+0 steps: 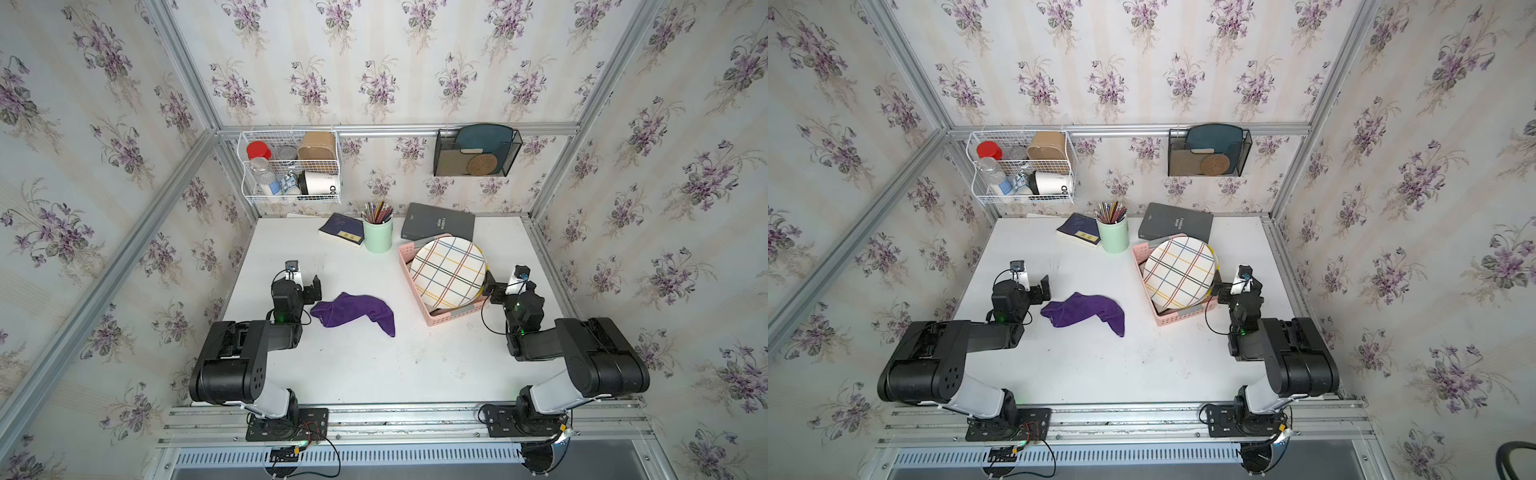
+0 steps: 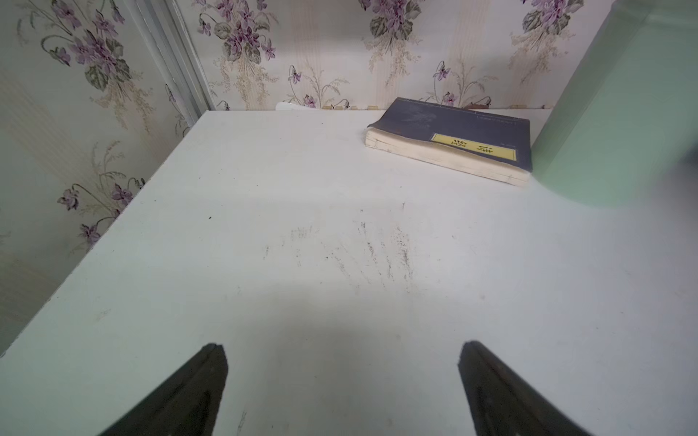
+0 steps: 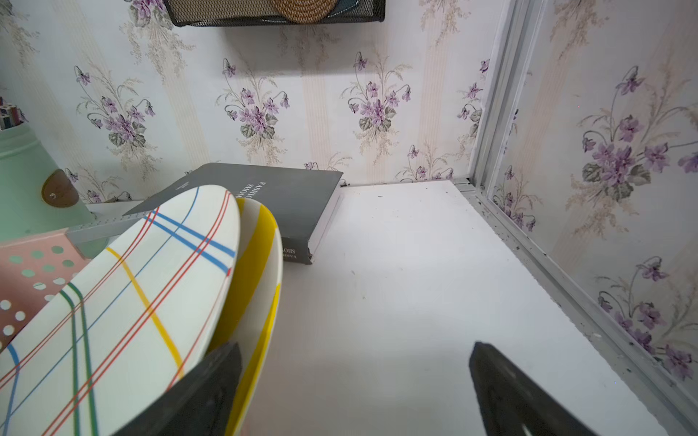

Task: Wipe the wet plate dry
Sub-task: Pick up the plate from the bin.

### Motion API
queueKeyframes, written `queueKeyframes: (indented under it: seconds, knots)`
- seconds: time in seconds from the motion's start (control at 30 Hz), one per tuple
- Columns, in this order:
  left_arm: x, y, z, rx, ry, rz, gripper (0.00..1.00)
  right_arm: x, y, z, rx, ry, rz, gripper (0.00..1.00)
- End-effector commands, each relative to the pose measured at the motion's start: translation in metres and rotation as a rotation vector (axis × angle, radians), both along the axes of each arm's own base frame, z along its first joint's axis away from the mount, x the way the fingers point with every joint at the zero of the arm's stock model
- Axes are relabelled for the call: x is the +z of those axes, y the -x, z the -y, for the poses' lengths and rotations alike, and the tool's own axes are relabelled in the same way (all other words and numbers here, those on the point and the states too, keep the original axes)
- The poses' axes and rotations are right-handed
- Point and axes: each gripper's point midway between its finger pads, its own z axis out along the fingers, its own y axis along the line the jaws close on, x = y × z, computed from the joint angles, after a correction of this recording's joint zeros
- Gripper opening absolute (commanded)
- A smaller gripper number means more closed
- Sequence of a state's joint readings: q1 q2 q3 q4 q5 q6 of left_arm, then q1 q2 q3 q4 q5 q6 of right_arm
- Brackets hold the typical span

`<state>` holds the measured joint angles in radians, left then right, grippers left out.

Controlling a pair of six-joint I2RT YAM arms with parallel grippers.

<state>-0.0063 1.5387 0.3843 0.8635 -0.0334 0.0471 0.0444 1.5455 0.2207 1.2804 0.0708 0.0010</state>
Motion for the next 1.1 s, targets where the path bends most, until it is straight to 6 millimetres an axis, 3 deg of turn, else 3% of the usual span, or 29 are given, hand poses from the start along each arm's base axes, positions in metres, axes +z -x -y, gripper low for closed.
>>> queueKeyframes:
  seconds: [0.0, 0.3, 0.43, 0.47, 0.5, 0.6, 0.7, 0.73, 0.87, 0.97, 1.07]
  knots:
    - [0.008, -0.004, 0.000, -0.003, -0.002, 0.038, 0.99, 0.003, 0.000, -0.007, 0.039, -0.005, 0.010, 1.00]
    - [0.008, -0.004, 0.000, -0.003, -0.001, 0.038, 0.99, 0.006, 0.000, 0.003, -0.016, -0.026, 0.013, 1.00]
    - [0.008, -0.003, 0.000, 0.000, -0.001, 0.037, 0.99, 0.044, 0.006, 0.024, -0.145, -0.089, 0.032, 1.00]
    - [0.009, -0.003, 0.000, -0.001, -0.002, 0.039, 0.99, 0.063, 0.005, 0.027, -0.172, -0.160, 0.049, 0.99]
    - [0.009, -0.003, 0.000, 0.000, -0.002, 0.041, 0.99, 0.063, 0.006, 0.025, -0.171, -0.205, -0.017, 0.96]
    - [0.026, 0.003, 0.013, -0.075, -0.015, 0.047, 0.99, 0.093, 0.001, -0.005, -0.052, -0.359, -0.181, 0.90]
    - [0.093, 0.023, 0.029, -0.096, 0.055, 0.106, 0.99, 0.107, -0.003, -0.032, 0.054, -0.460, -0.346, 0.88]
    - [0.109, 0.029, 0.028, -0.066, 0.131, 0.094, 0.99, 0.104, -0.007, -0.040, 0.085, -0.484, -0.404, 0.87]
    - [0.140, 0.059, 0.029, 0.063, 0.376, -0.097, 0.99, 0.089, -0.034, -0.055, 0.130, -0.501, -0.567, 0.82]
    - [0.143, 0.070, 0.038, 0.064, 0.448, -0.209, 0.99, 0.084, -0.053, -0.059, 0.142, -0.510, -0.592, 0.78]
    - [0.128, 0.078, 0.051, 0.035, 0.500, -0.325, 0.99, 0.072, -0.063, -0.055, 0.097, -0.530, -0.616, 0.77]
